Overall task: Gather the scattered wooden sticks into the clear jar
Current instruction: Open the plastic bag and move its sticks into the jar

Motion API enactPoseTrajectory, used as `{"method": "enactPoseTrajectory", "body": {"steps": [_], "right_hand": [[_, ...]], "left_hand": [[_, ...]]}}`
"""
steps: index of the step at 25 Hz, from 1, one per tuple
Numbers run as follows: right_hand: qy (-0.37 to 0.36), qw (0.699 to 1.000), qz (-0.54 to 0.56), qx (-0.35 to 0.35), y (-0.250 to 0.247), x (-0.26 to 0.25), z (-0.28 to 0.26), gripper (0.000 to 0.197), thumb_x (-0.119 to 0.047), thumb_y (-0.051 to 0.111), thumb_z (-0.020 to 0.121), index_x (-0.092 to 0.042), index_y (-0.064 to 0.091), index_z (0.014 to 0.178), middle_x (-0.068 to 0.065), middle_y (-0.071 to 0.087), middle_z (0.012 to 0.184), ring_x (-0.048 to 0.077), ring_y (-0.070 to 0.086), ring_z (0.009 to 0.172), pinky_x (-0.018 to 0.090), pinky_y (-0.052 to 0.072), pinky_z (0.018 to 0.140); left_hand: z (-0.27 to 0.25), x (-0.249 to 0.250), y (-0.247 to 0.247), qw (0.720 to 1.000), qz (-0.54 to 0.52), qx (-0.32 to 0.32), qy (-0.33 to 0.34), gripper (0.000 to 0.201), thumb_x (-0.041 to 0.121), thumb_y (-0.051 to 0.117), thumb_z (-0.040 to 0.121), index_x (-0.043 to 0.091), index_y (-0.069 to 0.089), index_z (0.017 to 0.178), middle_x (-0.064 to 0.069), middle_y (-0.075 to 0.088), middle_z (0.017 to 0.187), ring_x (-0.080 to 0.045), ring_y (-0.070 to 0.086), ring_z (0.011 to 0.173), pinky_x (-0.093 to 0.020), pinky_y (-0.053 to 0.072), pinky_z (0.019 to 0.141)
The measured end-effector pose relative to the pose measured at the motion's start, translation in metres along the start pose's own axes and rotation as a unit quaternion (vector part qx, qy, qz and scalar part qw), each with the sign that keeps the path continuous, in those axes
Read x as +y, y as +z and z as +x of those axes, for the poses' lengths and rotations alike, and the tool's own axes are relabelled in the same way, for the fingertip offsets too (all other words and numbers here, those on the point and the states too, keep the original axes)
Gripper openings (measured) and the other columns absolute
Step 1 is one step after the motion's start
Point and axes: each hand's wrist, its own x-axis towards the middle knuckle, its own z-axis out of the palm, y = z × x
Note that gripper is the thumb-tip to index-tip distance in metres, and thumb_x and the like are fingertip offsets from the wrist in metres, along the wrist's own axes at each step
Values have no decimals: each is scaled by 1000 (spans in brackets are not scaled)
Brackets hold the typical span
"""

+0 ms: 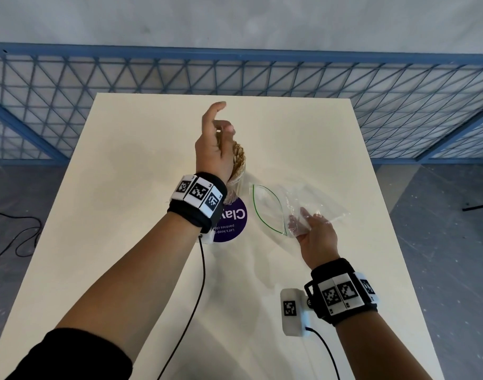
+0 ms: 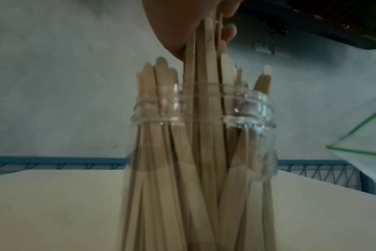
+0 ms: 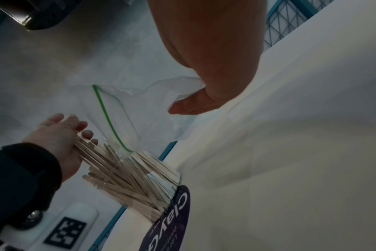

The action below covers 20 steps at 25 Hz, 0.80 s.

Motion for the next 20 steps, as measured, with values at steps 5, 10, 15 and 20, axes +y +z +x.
{"method": "enactPoseTrajectory", "body": {"steps": [5,10,15,20], "right_hand": [[-2,1000,19,2,0,-5,-4,36,12,41,90,-8,38,120,15,52,104,20,63,44,24,53,42],[-5,999,34,-41,2,-11,-7,23,3,42,94,-10,41,113,12,59,110,23,67,63,27,55,49],[-44,993,47,-100,5,-20,-33,16,3,41,94,-13,40,95,4,62,100,22,67,77,30,59,58],[-91,983,12,-158,-9,-21,-74,39,19,36,87,-19,44,83,4,61,100,21,66,79,30,60,68]], "left_hand": [[-19,-18,-8,974,193,-93,79,29,16,34,94,10,63,96,-1,68,83,-19,64,82,-36,37,95],[-31,-25,-15,875,423,-209,112,52,37,28,90,15,48,132,-4,57,133,-24,47,127,-56,23,107],[-64,15,-14,948,252,-125,150,42,40,38,90,7,61,96,-17,60,105,-26,54,98,-41,50,83],[-100,74,-15,921,-86,-257,-278,60,78,27,76,29,60,73,2,60,94,-26,57,98,-37,43,93]]}}
